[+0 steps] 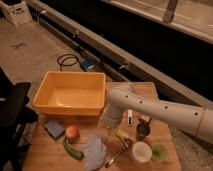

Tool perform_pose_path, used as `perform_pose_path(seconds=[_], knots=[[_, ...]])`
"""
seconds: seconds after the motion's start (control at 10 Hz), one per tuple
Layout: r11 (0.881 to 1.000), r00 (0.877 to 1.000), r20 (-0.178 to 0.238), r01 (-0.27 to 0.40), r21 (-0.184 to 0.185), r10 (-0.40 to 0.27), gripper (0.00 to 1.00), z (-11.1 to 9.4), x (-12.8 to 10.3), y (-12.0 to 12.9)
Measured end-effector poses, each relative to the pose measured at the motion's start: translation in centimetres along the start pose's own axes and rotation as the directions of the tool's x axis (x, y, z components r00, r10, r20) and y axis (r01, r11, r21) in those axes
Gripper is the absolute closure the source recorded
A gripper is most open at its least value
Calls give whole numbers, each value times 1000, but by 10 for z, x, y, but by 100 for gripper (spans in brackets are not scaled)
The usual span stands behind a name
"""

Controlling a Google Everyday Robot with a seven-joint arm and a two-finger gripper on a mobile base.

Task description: Place towel in table surface

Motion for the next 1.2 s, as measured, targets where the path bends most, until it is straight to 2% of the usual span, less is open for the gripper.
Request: perform_pose_path(seconds=[0.1,0.6,0.8,1.2], knots=[[1000,1000,30,6,-8,-6,35,6,-5,1],[1000,999,39,11,-16,-10,35,7,-6,1],[998,998,61,37,-42,-34,35,24,-13,0],[997,992,111,66,-49,-60,35,46,-23,0]])
